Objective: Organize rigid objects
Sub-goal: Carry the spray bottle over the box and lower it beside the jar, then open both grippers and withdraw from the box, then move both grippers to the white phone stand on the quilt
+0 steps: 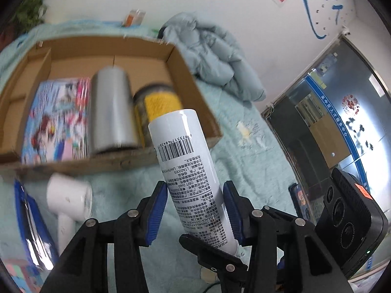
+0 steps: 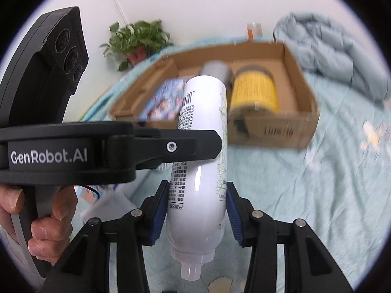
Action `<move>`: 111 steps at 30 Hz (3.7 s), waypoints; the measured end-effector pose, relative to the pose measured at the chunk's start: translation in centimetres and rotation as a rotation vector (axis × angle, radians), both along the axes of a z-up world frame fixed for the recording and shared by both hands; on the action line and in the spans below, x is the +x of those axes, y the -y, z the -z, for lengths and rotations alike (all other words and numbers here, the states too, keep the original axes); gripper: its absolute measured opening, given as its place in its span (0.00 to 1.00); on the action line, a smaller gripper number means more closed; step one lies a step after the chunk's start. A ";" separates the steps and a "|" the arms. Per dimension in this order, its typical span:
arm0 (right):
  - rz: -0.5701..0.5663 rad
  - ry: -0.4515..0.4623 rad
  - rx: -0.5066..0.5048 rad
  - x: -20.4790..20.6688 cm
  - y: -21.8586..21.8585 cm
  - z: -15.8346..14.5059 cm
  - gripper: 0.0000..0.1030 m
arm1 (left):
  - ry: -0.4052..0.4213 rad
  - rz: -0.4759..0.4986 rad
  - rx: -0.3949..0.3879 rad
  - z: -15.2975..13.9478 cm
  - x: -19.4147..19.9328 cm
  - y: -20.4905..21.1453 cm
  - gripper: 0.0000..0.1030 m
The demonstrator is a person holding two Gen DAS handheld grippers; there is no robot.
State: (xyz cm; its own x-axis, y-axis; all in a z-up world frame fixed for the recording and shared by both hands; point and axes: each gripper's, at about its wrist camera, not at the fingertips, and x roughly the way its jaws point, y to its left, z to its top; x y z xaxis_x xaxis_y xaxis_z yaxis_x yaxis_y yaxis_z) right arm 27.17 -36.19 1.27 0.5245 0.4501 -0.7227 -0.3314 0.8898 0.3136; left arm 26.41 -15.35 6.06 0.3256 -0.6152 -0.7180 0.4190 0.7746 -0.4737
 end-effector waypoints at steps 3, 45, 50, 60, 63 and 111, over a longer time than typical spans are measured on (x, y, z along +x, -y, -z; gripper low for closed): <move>0.024 0.053 0.014 1.5 0.9 -2.6 0.43 | 0.079 0.020 0.005 -3.8 1.1 1.1 0.43; 0.141 -0.100 -0.043 15.9 7.5 3.9 0.43 | -0.227 0.119 0.022 5.8 23.5 13.5 0.43; 0.173 -0.135 -0.061 16.3 7.9 4.3 0.44 | -0.237 0.113 0.059 5.4 23.5 14.1 0.41; 0.094 -0.024 -0.139 9.4 6.5 1.5 0.29 | -0.174 0.116 0.068 3.7 22.0 12.5 0.41; 0.090 -0.032 -0.148 9.3 6.0 2.6 0.10 | -0.119 0.088 0.061 2.1 20.2 10.5 0.42; 0.038 0.306 -0.030 -4.0 0.0 -1.5 1.00 | 0.453 -0.397 0.397 -7.0 -10.4 -21.0 0.99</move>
State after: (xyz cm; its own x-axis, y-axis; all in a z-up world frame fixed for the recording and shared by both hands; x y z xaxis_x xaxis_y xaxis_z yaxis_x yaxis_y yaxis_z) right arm 23.20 -36.22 2.78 0.7361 0.4064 -0.5413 -0.3724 0.9109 0.1774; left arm 15.97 5.71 13.03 0.7891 -0.1092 -0.6045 0.1587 0.9869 0.0288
